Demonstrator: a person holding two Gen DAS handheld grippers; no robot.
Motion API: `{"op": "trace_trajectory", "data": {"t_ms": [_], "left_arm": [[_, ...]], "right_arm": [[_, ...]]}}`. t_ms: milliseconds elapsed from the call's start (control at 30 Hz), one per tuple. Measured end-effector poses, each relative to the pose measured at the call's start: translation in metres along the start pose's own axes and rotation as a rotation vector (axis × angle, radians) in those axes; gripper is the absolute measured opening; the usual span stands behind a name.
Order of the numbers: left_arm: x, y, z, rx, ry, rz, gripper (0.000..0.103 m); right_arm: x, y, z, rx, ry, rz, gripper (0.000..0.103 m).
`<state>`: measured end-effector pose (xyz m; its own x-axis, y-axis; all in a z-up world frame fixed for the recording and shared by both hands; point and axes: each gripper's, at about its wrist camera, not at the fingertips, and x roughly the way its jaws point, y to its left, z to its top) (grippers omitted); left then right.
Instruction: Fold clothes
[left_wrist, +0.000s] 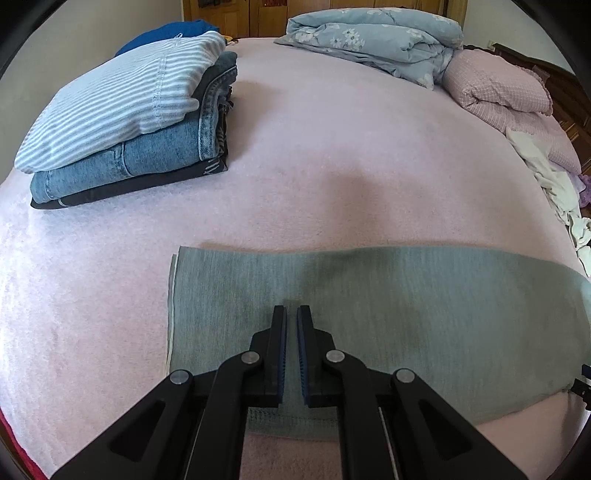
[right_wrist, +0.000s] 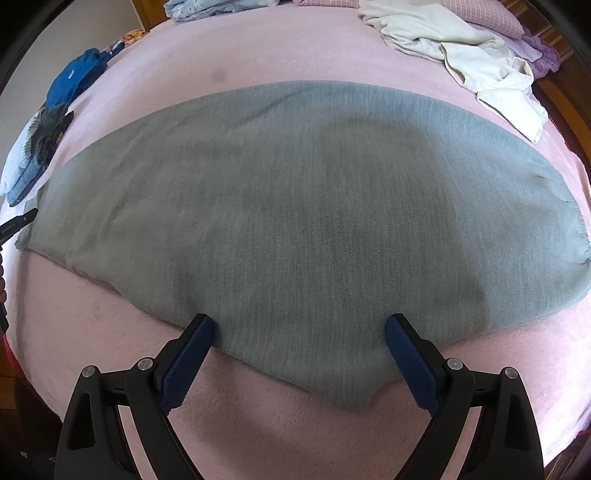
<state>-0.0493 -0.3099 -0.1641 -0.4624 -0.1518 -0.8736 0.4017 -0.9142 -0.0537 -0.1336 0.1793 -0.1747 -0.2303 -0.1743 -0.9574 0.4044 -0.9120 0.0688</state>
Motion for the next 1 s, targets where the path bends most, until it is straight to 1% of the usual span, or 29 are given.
{"op": "trace_trajectory", "data": {"t_ms": [100,300,500,600,700,800,833,900,1000], "left_arm": [[0.0,0.001,-0.001,-0.006,-0.005,-0.007,0.004],[0.0,0.006,-0.002,-0.02,-0.013,-0.024,0.004],[-0.002,0.007,-0.001,-0.04,-0.02,-0.028,0.004],[-0.011,0.011,-0.003,-0.053,-0.035,-0.037,0.004],[-0.023,0.022,-0.006,-0.073,-0.051,-0.078,0.004],[-0.04,0.048,-0.012,-0.135,-0.066,-0.165,0.004],[-0.046,0.062,-0.015,-0.174,-0.067,-0.214,0.004],[-0.054,0.083,-0.018,-0.22,-0.072,-0.244,0.004],[-0.066,0.116,-0.024,-0.276,-0.081,-0.256,0.004]], "right_arm": [[-0.002,0.015,0.002,0.0,0.009,-0.009,0.094],[0.003,0.022,0.003,0.003,0.025,-0.026,0.094],[-0.001,0.031,0.02,0.002,0.055,-0.048,0.094],[-0.011,0.034,0.029,-0.001,0.021,-0.052,0.091],[-0.03,0.048,0.035,-0.017,-0.035,-0.01,0.091],[-0.045,0.073,0.042,-0.064,-0.065,0.03,0.091],[-0.047,0.079,0.043,-0.075,-0.071,0.043,0.091],[-0.056,0.098,0.04,-0.09,-0.086,0.082,0.091],[-0.06,0.119,0.037,-0.109,-0.097,0.143,0.091]]}}
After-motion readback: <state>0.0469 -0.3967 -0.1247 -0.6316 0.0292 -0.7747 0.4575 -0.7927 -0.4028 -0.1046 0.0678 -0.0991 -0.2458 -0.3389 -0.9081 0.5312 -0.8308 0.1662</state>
